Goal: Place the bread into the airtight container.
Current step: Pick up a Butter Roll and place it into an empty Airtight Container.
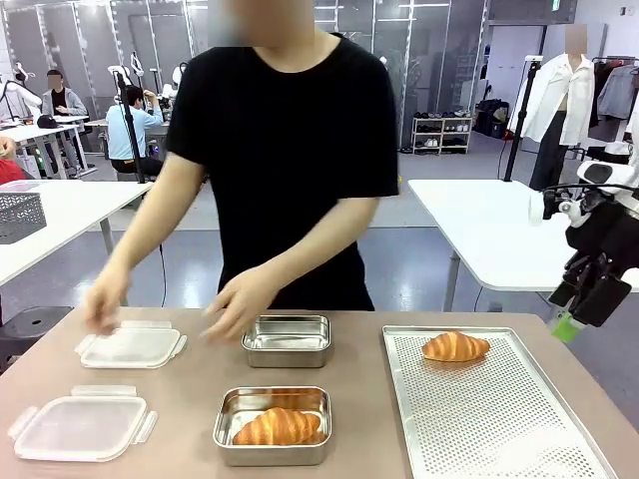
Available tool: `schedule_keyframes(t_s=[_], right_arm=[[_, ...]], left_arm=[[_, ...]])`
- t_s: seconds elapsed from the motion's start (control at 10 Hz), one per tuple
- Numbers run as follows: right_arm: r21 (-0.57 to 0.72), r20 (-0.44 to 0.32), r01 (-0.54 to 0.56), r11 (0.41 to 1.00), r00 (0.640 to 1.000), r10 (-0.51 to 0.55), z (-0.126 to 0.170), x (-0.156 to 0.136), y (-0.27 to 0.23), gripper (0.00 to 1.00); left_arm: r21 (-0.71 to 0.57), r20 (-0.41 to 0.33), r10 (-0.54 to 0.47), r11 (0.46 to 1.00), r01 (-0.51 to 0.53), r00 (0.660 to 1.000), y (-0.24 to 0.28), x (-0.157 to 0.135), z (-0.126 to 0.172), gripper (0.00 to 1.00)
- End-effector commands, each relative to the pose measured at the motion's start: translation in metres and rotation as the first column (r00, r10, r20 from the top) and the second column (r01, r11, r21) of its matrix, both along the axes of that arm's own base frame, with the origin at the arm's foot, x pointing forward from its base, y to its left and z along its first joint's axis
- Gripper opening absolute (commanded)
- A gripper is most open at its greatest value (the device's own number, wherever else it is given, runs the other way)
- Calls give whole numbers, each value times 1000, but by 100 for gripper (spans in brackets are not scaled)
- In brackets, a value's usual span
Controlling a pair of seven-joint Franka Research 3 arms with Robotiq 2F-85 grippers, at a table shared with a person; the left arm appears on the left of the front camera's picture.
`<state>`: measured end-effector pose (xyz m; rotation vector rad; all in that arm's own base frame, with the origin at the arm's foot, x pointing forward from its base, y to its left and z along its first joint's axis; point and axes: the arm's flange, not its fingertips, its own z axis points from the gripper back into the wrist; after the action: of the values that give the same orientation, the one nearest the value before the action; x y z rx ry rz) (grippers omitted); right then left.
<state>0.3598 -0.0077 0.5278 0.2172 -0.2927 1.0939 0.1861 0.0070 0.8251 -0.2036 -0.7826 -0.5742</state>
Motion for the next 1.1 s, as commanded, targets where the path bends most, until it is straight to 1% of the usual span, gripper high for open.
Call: schedule_keyframes(t_s=[0.0,0.1,0.2,0.3,0.4,0.5,0.6,0.7,0.8,0.9,1.0], right_arm=[[29,-3,29,999,1000,-29,4,-3,4,100],[0,0,0,1000,1000,0,0,0,0,100],[11,-11,7,1000,1000,-7,-10,47,0,100],[-14,27,-52,999,998,53,-19,74,-1,100],[-11,36,-142,990,989,142,-26,89,-5,100],[-41,51,-258,965,964,260,-33,102,-6,100],[3,66,-343,939,937,342,-39,117,-4,100],[44,108,-409,911,909,403,-52,134,4,100],[78,133,-402,912,911,390,-76,155,24,100],[113,153,-376,920,921,358,-88,162,37,100],[106,180,-368,924,921,346,-97,160,45,100]], left_arm=[[4,1,-2,1000,2,1000,-1,0,3,100],[4,1,-2,1000,2,1000,-1,0,3,100],[4,1,-2,1000,2,1000,-1,0,3,100],[4,1,-2,1000,2,1000,-1,0,3,100],[4,1,-2,1000,2,1000,-1,0,3,100],[4,1,-2,1000,2,1000,-1,0,3,100],[4,1,-2,1000,2,1000,-1,0,3,100],[4,1,-2,1000,2,1000,-1,0,3,100],[4,1,-2,1000,2,1000,-1,0,3,100],[4,1,-2,1000,2,1000,-1,0,3,100],[4,1,-2,1000,2,1000,-1,0,3,100]])
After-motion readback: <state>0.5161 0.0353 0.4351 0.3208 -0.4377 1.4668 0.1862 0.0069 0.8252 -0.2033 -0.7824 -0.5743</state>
